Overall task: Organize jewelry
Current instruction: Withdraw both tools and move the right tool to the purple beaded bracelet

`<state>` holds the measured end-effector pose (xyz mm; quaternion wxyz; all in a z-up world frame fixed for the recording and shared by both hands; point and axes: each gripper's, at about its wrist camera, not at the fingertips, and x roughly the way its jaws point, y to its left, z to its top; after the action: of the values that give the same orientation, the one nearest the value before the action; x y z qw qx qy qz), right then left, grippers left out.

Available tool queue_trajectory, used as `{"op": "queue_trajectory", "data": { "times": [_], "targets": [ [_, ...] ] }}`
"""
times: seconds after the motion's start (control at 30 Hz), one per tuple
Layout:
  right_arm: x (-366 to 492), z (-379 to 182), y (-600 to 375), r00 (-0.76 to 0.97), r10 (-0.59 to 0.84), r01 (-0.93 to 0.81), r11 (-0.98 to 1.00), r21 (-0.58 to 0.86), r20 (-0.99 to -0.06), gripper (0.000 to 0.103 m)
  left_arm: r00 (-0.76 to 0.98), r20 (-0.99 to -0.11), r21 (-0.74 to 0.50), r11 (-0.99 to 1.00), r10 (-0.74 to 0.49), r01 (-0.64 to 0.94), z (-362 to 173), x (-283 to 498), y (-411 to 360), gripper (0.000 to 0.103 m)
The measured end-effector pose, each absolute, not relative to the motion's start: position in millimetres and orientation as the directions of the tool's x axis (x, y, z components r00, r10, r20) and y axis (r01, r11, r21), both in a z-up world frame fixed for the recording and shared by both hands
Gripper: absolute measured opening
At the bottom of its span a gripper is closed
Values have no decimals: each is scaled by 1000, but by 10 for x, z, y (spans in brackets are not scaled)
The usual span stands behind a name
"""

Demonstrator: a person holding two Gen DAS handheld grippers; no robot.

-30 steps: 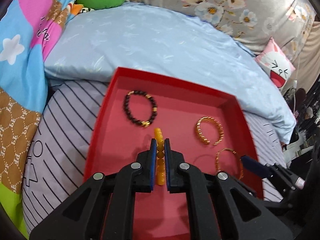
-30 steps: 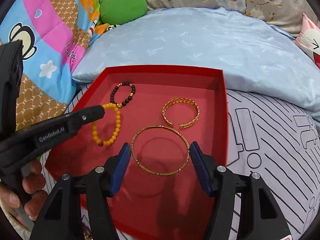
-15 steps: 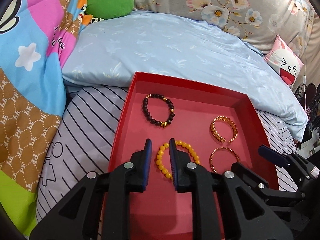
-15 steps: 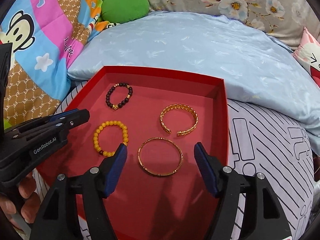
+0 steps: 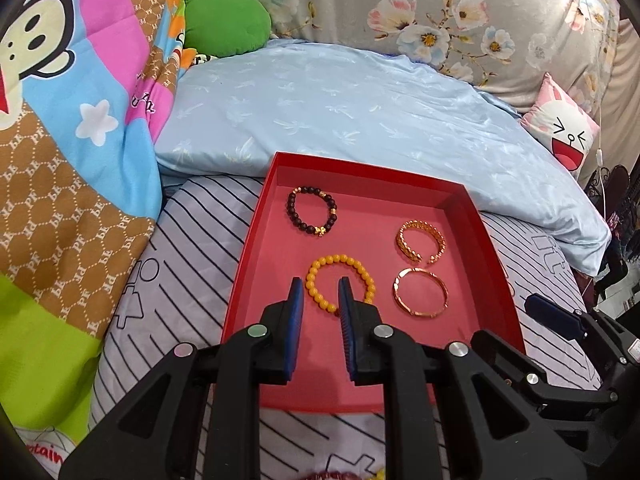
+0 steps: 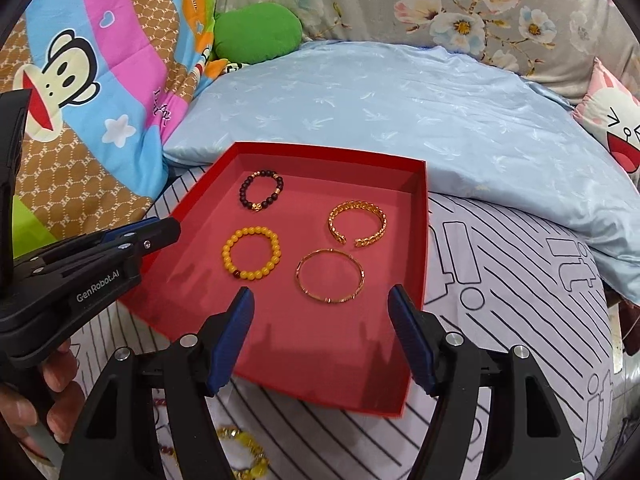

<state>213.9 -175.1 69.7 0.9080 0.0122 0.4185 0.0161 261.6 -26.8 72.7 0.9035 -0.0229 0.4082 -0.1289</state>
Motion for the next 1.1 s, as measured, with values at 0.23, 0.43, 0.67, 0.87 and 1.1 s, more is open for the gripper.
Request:
{"op": "queue_trajectory", "data": {
  "times": [0.23,0.43,0.67,0.87,1.1],
  "targets": [
    [1732,777,-1750,654,45,-11,999,50,-755,67,641,-731,-112,968,-232,223,800,2215,-260,25],
    [1351,749,-1770,647,39,0,999,52,-761,67,641,-736,-92,970,-219,226,792,1855,-227,26],
    [904,627,-1845,622,12,23,999,34,-783,67,616,-758,-85,968,-216,234,626,1426,-172,26],
    [567,434,-1857,585,14,27,999,37,-811,66,571,-786,-123,965,-237,232,421,1068,-88,26],
    [375,243,-1783,546,35,26,998,58,-837,66,537,-808,-134,963,-244,236,248,818,-63,26]
  ]
}}
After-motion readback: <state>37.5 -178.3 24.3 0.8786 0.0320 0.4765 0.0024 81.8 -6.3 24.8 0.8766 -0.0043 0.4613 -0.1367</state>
